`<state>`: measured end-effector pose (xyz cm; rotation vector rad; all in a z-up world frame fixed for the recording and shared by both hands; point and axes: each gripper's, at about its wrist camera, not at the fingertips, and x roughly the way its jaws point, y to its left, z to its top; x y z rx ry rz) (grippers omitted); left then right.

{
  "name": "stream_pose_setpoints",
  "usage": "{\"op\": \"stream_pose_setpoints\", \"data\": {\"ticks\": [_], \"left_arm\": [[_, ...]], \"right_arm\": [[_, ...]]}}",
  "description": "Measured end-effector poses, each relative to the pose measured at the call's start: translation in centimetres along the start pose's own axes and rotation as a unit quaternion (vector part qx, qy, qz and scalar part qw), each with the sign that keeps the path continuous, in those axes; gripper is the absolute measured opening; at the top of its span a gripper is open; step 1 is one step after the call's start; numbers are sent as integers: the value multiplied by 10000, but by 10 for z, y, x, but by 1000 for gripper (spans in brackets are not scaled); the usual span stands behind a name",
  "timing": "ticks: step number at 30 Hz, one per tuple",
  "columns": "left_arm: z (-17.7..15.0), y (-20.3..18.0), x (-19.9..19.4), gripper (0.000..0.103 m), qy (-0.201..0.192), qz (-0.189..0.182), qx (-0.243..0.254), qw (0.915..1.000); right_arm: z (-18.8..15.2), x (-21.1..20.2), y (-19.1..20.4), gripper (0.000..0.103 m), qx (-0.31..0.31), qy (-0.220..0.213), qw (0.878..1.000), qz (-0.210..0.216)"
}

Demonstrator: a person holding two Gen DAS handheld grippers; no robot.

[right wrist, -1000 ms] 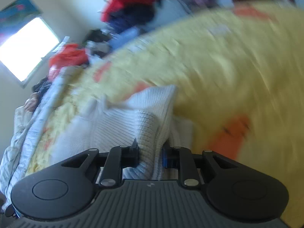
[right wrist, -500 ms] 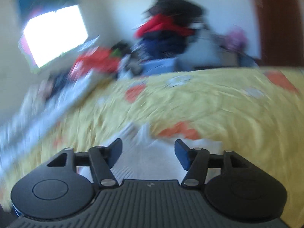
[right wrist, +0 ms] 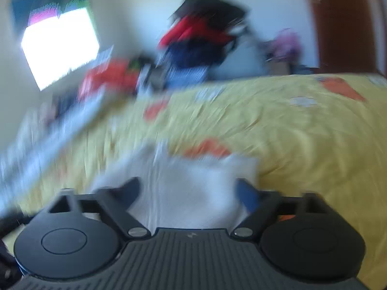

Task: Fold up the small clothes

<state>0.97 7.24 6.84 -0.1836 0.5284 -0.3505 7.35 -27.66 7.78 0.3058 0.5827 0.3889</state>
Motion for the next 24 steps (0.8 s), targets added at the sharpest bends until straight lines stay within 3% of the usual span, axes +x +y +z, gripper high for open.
{"op": "stream_pose_setpoints", "data": {"ticks": [1,4,7,9,10,14,16,19,20,21,22,23,24], "left_arm": [[6,17,11,89,195,-88,-452,9987],[15,56,56,89,889,-508,-1474,9838],[19,66,96,88,1239,-904,-1902,9697],[20,64,120,78,1457,-1091,-2064,9614],[21,60,128,75,1499,-1066,-2023,9619],[37,36,123,53,1427,-902,-1495,9742],[43,19,111,52,1250,-1034,-1104,9806],[34,-1,114,56,1248,-826,-558,9872],[28,-2,120,63,1348,-613,-512,9876],[24,1,122,66,1351,-483,-605,9878],[23,7,118,67,1332,-499,-794,9866],[22,12,111,70,1348,-570,-944,9847],[22,16,101,72,1338,-633,-1002,9839]], "right_arm": [[1,-4,-14,102,312,-39,9995,-79],[1,9,-43,102,829,537,9942,-428],[-8,28,-56,101,1251,962,9874,-148],[-14,41,-59,91,1491,1152,9819,205],[-17,48,-57,85,1590,1232,9788,373],[-18,46,-40,42,976,1211,9877,170],[-10,25,-38,40,885,1055,9900,310],[-13,11,-46,40,913,823,9919,323],[-16,14,-53,45,967,873,9913,204],[-22,23,-59,54,1095,955,9894,63],[-27,26,-63,77,1258,942,9876,-53],[-29,25,-65,89,1439,945,9850,-145],[-30,23,-64,91,1539,983,9831,-160]]}}
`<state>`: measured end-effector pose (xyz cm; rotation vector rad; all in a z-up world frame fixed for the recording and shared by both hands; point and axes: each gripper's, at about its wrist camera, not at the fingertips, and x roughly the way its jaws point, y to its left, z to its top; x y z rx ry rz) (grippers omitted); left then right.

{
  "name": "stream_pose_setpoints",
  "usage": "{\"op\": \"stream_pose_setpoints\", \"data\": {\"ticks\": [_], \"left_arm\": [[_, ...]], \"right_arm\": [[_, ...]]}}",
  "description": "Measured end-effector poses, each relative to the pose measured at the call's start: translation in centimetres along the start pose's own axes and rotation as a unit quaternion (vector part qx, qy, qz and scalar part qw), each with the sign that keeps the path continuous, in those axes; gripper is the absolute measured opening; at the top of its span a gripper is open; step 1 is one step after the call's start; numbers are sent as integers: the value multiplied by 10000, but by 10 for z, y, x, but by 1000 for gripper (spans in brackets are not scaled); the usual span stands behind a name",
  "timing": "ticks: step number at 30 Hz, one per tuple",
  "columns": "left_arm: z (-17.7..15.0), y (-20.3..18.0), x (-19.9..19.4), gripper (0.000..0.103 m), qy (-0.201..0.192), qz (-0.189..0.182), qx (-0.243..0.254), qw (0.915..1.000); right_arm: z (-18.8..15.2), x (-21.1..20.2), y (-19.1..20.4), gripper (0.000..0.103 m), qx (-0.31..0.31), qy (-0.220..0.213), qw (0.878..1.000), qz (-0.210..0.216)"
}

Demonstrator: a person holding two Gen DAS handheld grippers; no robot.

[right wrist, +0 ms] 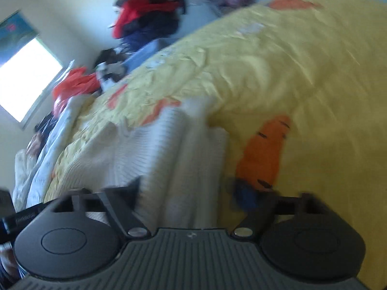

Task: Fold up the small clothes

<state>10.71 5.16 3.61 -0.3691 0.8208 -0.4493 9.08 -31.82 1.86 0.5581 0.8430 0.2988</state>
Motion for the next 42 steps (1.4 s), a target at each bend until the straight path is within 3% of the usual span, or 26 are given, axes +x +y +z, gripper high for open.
{"op": "stream_pose_setpoints", "data": {"ticks": [2,4,7,10,11,13,15,16,17,20,24,26,28,29,31,32,34,36,38,40,42], "left_arm": [[-10,10,-19,80,-14,-166,-81,9998],[-19,21,-29,80,140,-460,-351,9982],[-32,34,-29,81,266,-737,-733,9942],[-37,35,-17,83,503,-937,-1028,9890],[-39,35,-13,83,621,-1033,-1106,9865],[-43,36,-10,81,628,-1079,-1222,9846],[-43,32,-13,67,540,-913,-1143,9878],[-42,29,-17,55,492,-908,-1098,9886],[-42,24,-23,51,443,-899,-1017,9897],[-46,3,-41,49,380,-777,-564,9946],[-68,4,-50,52,548,-854,-421,9939],[-77,12,-44,68,504,-777,-495,9945],[-75,11,-49,71,445,-620,-622,9951],[-73,6,-59,71,362,-473,-533,9968],[-70,-10,-90,70,-223,16,-53,9997],[-71,-24,-106,72,-699,379,374,9961],[-75,-57,-124,84,-1590,1141,1368,9711],[-78,-86,-115,85,-2032,1527,2073,9447],[-74,-102,-85,85,-1963,1654,2375,9368],[-65,-105,-50,85,-1619,1678,2417,9419],[-56,-104,-20,85,-1201,1861,2349,9464]], "right_arm": [[-8,-17,3,96,-10,22,9996,266],[-19,-33,6,103,-160,31,9990,415],[-32,-46,6,103,-270,325,9974,592],[-43,-27,12,100,-400,927,9931,589],[-48,-23,15,102,-532,904,9924,640],[-52,-18,25,100,-696,853,9918,657],[-52,-16,34,92,-785,876,9914,574],[-53,-17,38,83,-907,882,9902,592],[-54,-22,39,75,-1019,861,9893,593],[-53,-40,39,67,-1042,757,9893,690],[-64,-63,31,67,-1007,806,9872,939],[-75,-62,23,70,-911,868,9881,888],[-80,-57,12,88,-587,748,9918,850],[-79,-57,8,88,-374,723,9929,865],[-77,-68,5,88,-84,542,9948,853],[-74,-81,6,88,-52,218,9968,769],[-70,-107,13,87,-126,-545,9972,501],[-64,-120,33,86,-368,-1129,9922,369],[-58,-114,59,87,-714,-1515,9855,253],[-49,-92,85,88,-1174,-1572,9804,205],[-35,-64,92,88,-1040,-1337,9851,300]]}}
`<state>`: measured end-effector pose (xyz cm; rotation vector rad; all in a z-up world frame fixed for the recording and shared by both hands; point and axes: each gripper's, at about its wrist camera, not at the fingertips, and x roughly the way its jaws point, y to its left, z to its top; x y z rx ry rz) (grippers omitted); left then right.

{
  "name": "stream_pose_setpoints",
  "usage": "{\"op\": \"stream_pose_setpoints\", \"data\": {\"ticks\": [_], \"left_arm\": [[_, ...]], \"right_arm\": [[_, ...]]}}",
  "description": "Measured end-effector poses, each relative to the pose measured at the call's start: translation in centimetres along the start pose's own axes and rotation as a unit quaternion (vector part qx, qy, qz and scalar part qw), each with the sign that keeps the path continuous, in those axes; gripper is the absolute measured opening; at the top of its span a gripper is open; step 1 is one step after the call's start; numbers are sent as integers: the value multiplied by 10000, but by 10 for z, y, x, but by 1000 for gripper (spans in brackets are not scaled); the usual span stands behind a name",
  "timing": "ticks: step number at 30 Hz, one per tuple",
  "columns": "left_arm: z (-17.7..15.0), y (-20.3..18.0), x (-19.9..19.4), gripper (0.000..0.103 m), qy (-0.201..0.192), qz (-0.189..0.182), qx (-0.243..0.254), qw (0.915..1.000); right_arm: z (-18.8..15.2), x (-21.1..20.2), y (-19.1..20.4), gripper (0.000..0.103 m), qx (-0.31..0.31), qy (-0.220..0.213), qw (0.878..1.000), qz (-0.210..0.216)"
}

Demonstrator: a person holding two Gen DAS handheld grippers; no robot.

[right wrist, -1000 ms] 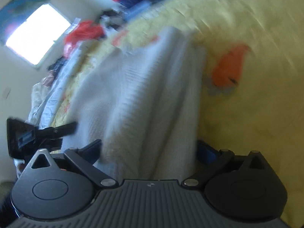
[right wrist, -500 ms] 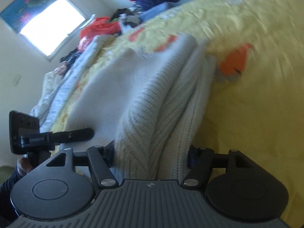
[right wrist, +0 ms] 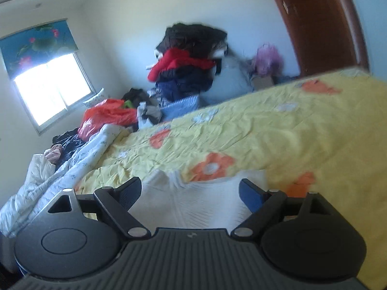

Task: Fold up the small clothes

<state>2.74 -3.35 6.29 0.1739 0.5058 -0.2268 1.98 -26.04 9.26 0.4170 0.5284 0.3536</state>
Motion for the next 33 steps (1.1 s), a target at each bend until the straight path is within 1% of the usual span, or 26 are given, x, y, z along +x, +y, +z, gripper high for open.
{"op": "stream_pose_setpoints", "data": {"ticks": [1,2,3,4,5,7,9,11,13,14,15,16,17,18,19,20,22,24,25,26,27,28,29,30,31,33], "left_arm": [[-3,-3,12,85,218,3,28,9998],[-8,-3,19,85,222,114,49,9997],[-14,2,20,86,145,91,-52,9998],[-18,7,21,86,129,10,-201,9997],[-21,13,22,86,127,-57,-349,9993],[-21,17,22,87,167,-104,-492,9986],[-17,9,15,87,265,22,-297,9992],[-8,4,2,86,255,36,-123,9996],[-9,4,-19,87,-89,-138,-94,9998],[-11,4,-25,87,-189,-208,-52,9996],[-15,2,-28,87,-152,-258,42,9995],[-21,-1,-26,87,-20,-297,163,9994],[-30,-4,-19,87,132,-318,253,9991],[-39,-7,-16,87,32,-266,297,9992],[-47,-8,-14,88,-148,-235,336,9991],[-50,-9,-12,88,-221,-226,345,9989],[-43,-9,-12,89,-76,-207,241,9995],[-31,-7,-22,89,114,-173,103,9997],[-30,-6,-29,89,106,-183,60,9998],[-31,-6,-37,89,28,-201,83,9998],[-37,-6,-40,89,16,-175,169,9997],[-44,-9,-39,89,144,-144,262,9995],[-53,-9,-35,89,168,-137,239,9995],[-60,-8,-37,89,6,-151,151,9998],[-61,-4,-36,90,-35,-219,45,9997],[-53,4,-43,90,126,-270,-253,9992]], "right_arm": [[4,18,-4,88,197,237,9995,32],[5,36,-8,87,340,467,9983,-41],[5,53,-13,85,347,724,9965,-221],[0,68,-20,73,287,1035,9934,-409],[-6,75,-26,64,167,1050,9933,-450],[-11,72,-31,61,11,914,9953,-333],[-9,70,-32,61,22,975,9947,-314],[-4,67,-22,61,-165,1067,9929,-493],[0,47,-9,65,-147,914,9933,-690],[0,32,-4,67,-119,693,9957,-608],[-3,18,-2,70,-81,467,9981,-405],[-8,7,-1,75,4,347,9992,-199],[-14,1,0,81,119,357,9993,-71],[-22,1,-2,82,203,495,9986,-36],[-31,6,-6,78,249,674,9974,-71],[-43,14,-13,77,240,829,9962,-134],[-54,17,-13,75,-204,667,9974,-170],[-48,13,-2,73,-342,737,9961,-355],[-44,5,5,71,-348,692,9960,-444],[-41,-4,10,72,-354,577,9970,-383],[-41,-15,14,72,-366,432,9981,-225],[-43,-24,17,75,-367,342,9987,-102],[-47,-28,17,80,-321,360,9988,-49],[-55,-26,15,82,-282,537,9981,-50],[-62,-15,11,81,-286,750,9968,-67],[-72,-13,5,78,-456,650,9968,-26]]}}
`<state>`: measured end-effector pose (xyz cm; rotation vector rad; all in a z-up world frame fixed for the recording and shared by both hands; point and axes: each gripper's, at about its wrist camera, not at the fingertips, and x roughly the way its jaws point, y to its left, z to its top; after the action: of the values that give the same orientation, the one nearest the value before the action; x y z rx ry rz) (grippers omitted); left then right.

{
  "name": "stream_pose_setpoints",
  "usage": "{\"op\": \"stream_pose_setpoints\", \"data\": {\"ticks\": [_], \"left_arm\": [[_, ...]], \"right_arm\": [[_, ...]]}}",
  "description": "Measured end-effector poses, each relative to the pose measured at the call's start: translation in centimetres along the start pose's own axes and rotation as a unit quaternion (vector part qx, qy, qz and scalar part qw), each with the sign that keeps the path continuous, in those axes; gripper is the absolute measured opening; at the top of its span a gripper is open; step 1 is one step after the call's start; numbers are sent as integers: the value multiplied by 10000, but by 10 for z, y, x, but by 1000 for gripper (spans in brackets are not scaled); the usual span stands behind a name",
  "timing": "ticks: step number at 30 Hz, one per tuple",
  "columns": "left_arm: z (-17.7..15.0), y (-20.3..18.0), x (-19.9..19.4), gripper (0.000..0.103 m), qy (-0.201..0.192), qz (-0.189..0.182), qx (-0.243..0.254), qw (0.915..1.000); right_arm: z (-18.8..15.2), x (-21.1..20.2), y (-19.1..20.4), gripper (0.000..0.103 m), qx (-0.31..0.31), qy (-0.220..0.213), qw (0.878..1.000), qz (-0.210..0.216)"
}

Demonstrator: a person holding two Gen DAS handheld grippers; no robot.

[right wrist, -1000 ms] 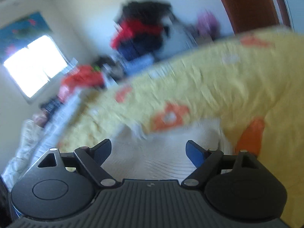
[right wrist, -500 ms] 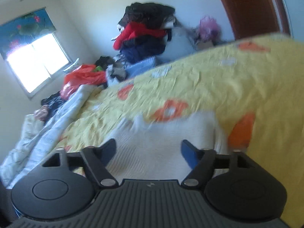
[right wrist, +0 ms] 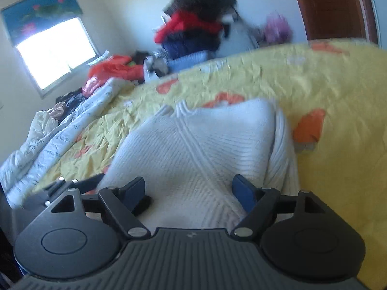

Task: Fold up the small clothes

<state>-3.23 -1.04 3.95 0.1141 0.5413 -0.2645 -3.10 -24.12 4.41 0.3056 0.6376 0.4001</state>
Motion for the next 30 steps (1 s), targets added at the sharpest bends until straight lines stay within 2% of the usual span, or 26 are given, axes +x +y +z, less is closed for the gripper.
{"op": "stream_pose_setpoints", "data": {"ticks": [1,3,5,9,14,17,20,22,25,29,30], "left_arm": [[3,3,-10,90,-42,8,-140,9999],[2,9,-34,90,-442,128,-203,9987],[-5,11,-47,91,-638,258,-116,9976],[-24,8,-47,91,-315,352,-171,9987],[-46,-1,-56,92,-473,468,-468,9967],[-52,-3,-58,94,-443,477,-647,9958],[-56,-6,-61,94,-418,541,-707,9952],[-60,-7,-60,94,-334,589,-725,9951],[-66,-9,-61,95,-125,569,-749,9955],[-72,-13,-46,95,623,503,-572,9951],[-72,-13,-44,97,680,504,-589,9947]], "right_arm": [[4,-5,1,79,92,41,9999,7],[14,-24,7,85,321,55,9995,18],[15,-49,13,95,202,-98,9997,58],[-9,-77,19,98,-143,-235,9989,-390],[-52,-81,29,98,-583,-127,9924,-1072],[-71,-84,36,99,-852,-148,9882,-1262],[-83,-85,39,100,-831,-54,9852,-1498],[-90,-86,40,102,-840,-63,9861,-1434],[-93,-81,36,102,-742,-15,9830,-1681],[-95,-76,29,103,-591,-34,9826,-1762],[-95,-73,29,103,-600,-22,9828,-1746]]}}
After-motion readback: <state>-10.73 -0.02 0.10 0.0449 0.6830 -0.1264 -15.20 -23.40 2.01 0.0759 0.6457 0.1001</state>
